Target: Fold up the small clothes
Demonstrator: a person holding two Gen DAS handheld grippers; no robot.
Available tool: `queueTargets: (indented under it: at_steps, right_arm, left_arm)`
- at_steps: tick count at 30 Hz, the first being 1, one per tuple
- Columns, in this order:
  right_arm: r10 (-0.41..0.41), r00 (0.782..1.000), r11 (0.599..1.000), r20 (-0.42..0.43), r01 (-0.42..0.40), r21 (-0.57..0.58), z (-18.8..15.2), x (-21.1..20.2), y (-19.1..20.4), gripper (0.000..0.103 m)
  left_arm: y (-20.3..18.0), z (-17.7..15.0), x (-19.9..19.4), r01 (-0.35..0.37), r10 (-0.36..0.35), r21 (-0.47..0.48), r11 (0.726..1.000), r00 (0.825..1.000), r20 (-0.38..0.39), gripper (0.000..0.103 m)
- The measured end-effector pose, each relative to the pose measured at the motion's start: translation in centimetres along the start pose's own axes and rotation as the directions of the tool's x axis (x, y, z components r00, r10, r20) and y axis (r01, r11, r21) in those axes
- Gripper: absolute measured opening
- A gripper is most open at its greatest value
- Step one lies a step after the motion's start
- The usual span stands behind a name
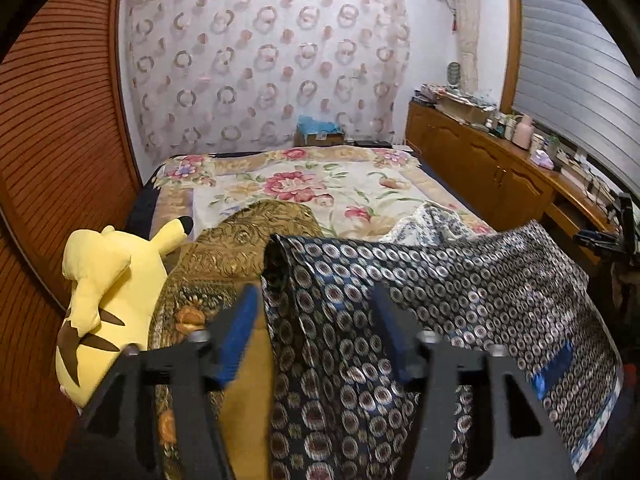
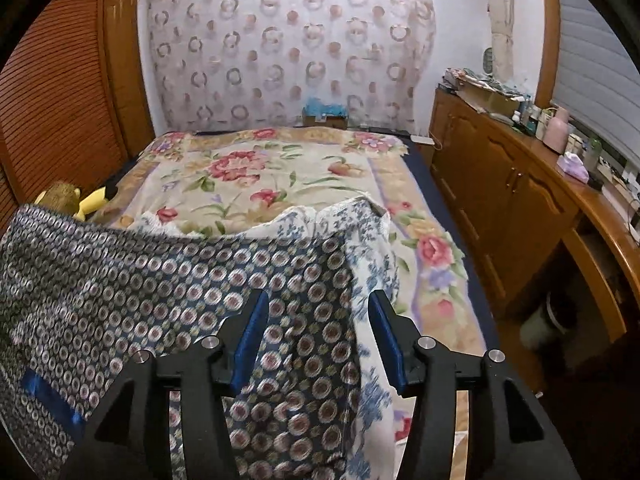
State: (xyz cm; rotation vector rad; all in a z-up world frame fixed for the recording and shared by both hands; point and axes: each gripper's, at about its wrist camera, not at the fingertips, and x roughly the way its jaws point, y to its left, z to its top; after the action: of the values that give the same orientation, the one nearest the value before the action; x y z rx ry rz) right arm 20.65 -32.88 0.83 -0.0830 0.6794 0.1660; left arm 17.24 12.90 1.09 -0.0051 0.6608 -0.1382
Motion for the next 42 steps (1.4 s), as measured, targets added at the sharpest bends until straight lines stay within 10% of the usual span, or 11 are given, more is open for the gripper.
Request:
queueTargets:
  at_steps: [24,38,42]
  right_arm:
    - [0.105,0.987,0.988,-0.125,-0.118,-0.103,-8.9,2.0,1.1,0.054]
    - [0.114,0.985,0.984,-0.126,-0.129,-0.122,-8.8,3.3,2.4,0.073]
    - [0.111,0.986,0.983,-0.126,-0.127,-0.129,-8.8,3.2,2.3,0.075]
  left_arm:
    - [-1.9,-8.1,-2.5,-0.05,0.05,0.005,0.999,0.999,-0.015,0.069]
    - [-1.7,-9.1,-0.5,-0.091,0.091,0.006,0.996,0.993,-0.078,0.045]
    - [-1.8,-9.1,-0.4,-0.09,0.091,0.009,0.996,0.993,-0.08,0.02]
